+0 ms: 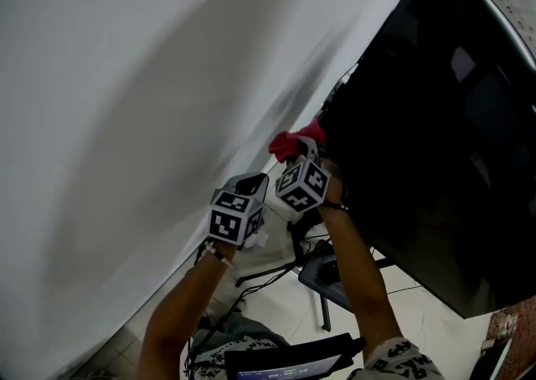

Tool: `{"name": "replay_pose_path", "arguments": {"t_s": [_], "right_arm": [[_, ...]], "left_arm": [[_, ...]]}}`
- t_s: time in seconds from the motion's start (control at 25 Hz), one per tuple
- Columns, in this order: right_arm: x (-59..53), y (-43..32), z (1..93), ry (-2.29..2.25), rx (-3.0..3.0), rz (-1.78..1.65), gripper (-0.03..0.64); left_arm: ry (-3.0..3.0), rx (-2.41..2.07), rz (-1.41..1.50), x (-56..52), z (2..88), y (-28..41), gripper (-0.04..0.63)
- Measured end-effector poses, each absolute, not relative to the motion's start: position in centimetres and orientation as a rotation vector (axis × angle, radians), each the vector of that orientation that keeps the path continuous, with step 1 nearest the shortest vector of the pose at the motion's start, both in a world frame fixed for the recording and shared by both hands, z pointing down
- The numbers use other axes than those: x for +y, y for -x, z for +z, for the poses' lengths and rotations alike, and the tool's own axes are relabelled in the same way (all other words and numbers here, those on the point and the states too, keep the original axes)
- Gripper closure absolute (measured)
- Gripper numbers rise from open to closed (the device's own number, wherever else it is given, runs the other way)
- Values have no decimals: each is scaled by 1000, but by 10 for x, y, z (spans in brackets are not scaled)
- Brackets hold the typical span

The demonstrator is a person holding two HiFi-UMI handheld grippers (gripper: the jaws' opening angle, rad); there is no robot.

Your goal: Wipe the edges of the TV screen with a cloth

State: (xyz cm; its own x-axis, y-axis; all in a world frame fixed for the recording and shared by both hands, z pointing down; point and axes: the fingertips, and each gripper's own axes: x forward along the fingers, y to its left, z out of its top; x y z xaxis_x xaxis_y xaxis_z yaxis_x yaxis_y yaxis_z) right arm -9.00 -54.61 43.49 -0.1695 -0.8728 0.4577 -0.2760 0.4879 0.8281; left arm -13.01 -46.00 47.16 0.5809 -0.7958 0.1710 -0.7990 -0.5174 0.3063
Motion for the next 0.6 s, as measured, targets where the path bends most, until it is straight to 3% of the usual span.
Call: {"name": "replay_pose_path", "arguments": {"t_s": [0.6], "right_arm": [[-530,89,615,-913,-1809,-399,535]], "left_arm": [[-2369,-1273,136,-402,535,164,603]]}}
